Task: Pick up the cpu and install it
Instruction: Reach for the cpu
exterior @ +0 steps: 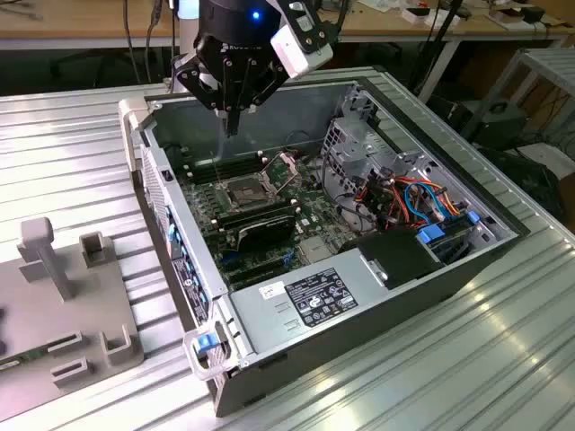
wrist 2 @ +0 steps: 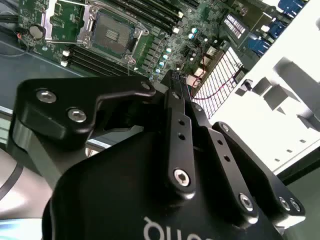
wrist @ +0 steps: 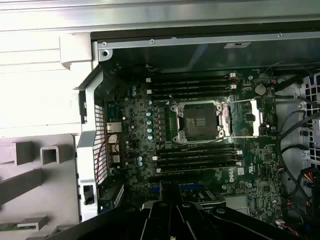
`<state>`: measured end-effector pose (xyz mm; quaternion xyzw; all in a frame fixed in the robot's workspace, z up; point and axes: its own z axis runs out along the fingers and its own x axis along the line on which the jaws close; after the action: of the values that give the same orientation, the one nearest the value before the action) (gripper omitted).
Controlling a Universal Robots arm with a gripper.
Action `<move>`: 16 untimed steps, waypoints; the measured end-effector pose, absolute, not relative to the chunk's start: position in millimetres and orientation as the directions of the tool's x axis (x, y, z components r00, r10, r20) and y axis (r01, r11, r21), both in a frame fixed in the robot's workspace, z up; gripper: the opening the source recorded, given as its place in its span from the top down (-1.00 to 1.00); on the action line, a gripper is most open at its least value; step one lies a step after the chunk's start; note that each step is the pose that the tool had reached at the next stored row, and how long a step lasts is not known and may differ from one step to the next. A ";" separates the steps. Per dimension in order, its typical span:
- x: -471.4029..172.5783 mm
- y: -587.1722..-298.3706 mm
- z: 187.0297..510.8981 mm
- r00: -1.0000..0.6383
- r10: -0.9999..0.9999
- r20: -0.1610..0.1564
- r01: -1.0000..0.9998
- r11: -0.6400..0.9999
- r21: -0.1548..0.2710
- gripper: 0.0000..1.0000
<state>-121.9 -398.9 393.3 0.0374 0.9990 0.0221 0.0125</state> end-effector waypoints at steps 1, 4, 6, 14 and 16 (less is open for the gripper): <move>-121.9 -398.9 393.3 -0.997 0.075 -0.023 0.074 0.996 0.045 0.79; -121.9 -398.8 393.3 -0.997 0.075 -0.023 0.074 0.996 0.045 0.79; -122.2 -398.8 393.2 -0.997 0.075 -0.023 0.074 0.996 0.045 0.79; -124.0 -398.8 393.3 -0.997 0.075 -0.023 0.074 0.996 0.045 0.79; -124.0 -398.8 393.3 -0.997 0.075 -0.023 0.074 0.996 0.045 0.79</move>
<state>-124.0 -398.8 393.3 0.0374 0.9990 0.0221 0.0125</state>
